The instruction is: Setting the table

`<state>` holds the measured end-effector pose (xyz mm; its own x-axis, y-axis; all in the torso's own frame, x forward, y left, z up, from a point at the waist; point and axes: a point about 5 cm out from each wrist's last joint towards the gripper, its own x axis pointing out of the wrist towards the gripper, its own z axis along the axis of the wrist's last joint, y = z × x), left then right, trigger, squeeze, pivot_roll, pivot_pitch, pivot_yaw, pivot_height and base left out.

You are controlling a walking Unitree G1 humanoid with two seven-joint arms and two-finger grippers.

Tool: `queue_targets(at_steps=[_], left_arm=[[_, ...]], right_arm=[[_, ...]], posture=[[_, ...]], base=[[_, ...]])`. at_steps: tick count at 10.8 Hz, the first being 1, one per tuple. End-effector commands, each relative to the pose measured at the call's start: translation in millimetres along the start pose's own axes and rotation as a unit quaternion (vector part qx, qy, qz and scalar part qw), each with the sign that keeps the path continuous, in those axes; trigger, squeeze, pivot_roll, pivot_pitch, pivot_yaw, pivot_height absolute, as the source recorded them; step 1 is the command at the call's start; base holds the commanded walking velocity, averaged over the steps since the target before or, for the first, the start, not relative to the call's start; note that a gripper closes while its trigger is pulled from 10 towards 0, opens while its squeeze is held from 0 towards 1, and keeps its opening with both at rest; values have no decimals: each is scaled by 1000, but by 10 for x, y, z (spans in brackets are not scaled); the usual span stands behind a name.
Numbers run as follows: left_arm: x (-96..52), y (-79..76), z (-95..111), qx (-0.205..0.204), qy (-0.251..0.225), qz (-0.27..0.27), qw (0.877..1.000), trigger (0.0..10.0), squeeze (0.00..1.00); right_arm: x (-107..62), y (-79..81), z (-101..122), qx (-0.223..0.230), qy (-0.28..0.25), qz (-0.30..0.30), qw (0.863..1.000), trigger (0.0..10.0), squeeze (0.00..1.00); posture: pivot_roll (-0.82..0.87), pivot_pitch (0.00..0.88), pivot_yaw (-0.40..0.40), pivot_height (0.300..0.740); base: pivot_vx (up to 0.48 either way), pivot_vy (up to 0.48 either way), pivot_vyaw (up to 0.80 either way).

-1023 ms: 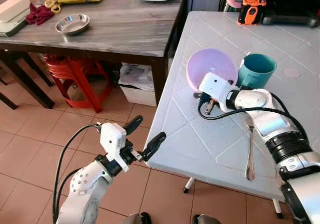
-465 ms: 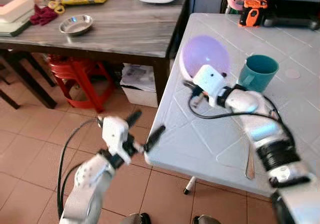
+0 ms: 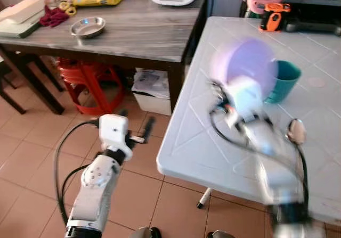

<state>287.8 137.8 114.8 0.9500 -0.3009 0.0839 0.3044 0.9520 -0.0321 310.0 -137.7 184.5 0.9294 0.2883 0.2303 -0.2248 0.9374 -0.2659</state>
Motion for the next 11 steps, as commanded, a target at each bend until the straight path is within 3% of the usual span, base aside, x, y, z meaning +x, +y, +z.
queue_targets(at_steps=[1, 2, 3, 5, 7, 11], left_arm=[[-5, 43, -4, 9, -1, 11, 1000, 10000, 0], [37, 61, -18, 8, 2, 13, 1000, 10000, 0], [65, 52, -20, 10, 2, 7, 1000, 10000, 0], [90, 29, -36, 12, 2, 1, 1000, 10000, 0], [103, 15, -59, 11, 4, -5, 1000, 10000, 0], [81, 7, -80, 11, 0, -7, 1000, 10000, 0]], right_arm=[[-15, -41, 95, 2, -16, -21, 1000, 0, 0], [-188, -56, 63, 19, -13, -59, 998, 1098, 0], [-287, -57, 45, 26, -8, -78, 997, 10000, 0], [-370, -82, 4, 40, 10, -113, 993, 10000, 0], [-350, -51, 55, 52, 1, -108, 993, 10000, 0], [-305, 11, 92, 52, -2, -93, 994, 10000, 0]], posture=[[-96, 87, 117, 740], [-110, 84, 125, 740], [-116, 84, 132, 740], [-122, 83, 139, 740], [-123, 83, 136, 740], [-113, 86, 121, 740]], base=[[0, 0, 0], [0, 0, 0], [0, 0, 0], [0, 0, 0], [0, 0, 0], [0, 354, 0]])
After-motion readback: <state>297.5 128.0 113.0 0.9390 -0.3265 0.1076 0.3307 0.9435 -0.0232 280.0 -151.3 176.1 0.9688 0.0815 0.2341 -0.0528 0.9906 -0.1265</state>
